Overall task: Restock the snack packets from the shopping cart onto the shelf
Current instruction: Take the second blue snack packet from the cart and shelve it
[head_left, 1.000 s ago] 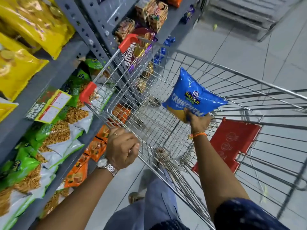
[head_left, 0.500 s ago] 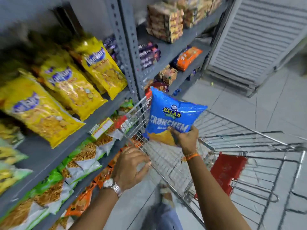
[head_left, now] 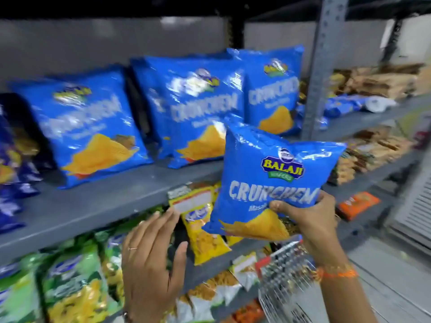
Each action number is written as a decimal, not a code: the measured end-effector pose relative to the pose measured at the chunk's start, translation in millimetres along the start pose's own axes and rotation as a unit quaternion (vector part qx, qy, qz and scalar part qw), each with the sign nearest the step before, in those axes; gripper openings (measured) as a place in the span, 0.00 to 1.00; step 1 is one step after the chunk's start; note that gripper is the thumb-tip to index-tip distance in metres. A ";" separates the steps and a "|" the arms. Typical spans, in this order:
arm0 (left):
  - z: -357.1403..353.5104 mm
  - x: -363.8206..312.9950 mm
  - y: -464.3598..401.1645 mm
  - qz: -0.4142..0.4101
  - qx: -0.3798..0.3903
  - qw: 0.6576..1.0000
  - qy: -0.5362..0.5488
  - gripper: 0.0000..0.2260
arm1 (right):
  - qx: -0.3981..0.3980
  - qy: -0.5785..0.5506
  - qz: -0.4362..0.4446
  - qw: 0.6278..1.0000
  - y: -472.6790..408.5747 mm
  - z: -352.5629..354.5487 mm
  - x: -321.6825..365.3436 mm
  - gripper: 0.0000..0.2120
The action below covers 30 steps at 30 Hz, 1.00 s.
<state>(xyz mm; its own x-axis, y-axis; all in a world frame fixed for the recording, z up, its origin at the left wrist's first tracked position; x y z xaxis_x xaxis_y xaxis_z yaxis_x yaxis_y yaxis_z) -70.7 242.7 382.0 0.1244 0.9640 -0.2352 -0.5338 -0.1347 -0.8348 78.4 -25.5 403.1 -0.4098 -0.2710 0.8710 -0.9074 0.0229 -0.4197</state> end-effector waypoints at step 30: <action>79.0 104.7 10.4 0.159 0.107 0.925 -0.328 0.35 | 0.340 -0.069 -0.013 0.938 -68.9 -278.2 4.5 0.44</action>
<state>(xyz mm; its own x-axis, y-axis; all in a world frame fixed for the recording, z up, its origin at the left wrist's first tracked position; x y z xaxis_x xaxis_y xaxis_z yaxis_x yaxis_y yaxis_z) -129.3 360.4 388.1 -0.5638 0.8249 -0.0412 -0.6180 -0.4543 -0.6416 113.1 239.4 507.0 -0.3305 -0.3855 0.8615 -0.6283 -0.5913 -0.5056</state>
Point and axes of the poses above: each hand's wrist, its own y-axis away from the middle knuckle, its own z-axis out of the back of the hand, x = y × z, the point moved 3 cm from there along -y, towards the middle knuckle, and after that the axes turned 3 degrees about z, right-handed, at the moved point
